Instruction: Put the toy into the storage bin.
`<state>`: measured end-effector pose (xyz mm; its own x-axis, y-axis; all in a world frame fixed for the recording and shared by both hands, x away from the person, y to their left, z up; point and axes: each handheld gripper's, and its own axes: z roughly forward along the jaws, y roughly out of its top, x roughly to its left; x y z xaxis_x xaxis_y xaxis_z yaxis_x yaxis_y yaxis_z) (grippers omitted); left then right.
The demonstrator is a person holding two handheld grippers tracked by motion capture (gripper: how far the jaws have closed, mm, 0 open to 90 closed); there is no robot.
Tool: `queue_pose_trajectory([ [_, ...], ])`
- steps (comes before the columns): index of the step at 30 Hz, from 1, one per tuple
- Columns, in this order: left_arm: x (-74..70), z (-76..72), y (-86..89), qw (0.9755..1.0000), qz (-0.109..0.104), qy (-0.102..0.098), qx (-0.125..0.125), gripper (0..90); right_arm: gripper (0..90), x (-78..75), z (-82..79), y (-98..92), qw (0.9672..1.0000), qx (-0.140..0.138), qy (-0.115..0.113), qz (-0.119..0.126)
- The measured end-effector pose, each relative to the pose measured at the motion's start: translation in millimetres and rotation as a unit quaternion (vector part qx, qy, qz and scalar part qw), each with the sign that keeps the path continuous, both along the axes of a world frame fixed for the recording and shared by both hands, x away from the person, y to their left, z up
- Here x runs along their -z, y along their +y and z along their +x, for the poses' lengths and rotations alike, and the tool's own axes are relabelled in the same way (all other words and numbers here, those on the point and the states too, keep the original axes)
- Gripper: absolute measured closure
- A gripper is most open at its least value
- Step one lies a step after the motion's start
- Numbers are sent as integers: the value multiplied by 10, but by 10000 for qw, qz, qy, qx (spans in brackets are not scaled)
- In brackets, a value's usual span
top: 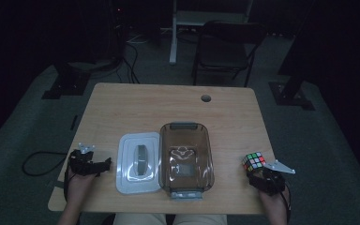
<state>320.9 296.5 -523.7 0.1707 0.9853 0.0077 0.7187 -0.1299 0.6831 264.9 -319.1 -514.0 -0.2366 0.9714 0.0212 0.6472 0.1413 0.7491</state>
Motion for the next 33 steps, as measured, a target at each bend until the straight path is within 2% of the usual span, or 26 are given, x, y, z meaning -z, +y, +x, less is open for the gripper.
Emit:
queue_pose_trajectory([
  [4,0,0,0,10000,0,0,0,6,344,-125,-28,-25,9999,-92,-71,64],
  [10,0,0,0,10000,-1,-1,-1,6,344,-414,-78,-16,9989,-257,-364,125],
  [17,0,0,0,10000,1,0,1,6,344,-747,-134,92,9952,-617,-729,203],
  [19,0,0,0,10000,2,0,0,6,344,-821,-144,143,9938,-745,-803,179],
  [21,0,0,0,10000,1,1,1,6,344,-888,-151,185,9920,-864,-878,288],
  [24,0,0,0,10000,0,1,2,6,344,-997,-165,279,9890,-1081,-957,317],
  [27,0,0,0,10000,0,-1,1,6,344,-1075,-169,376,9865,-1287,-992,197],
  [29,0,-1,2,10000,2,3,13,6,345,-1123,-176,439,9843,-1414,-1035,209],
  [33,-1,-2,4,10000,5,6,25,6,345,-1207,-188,575,9786,-1768,-1046,149],
])
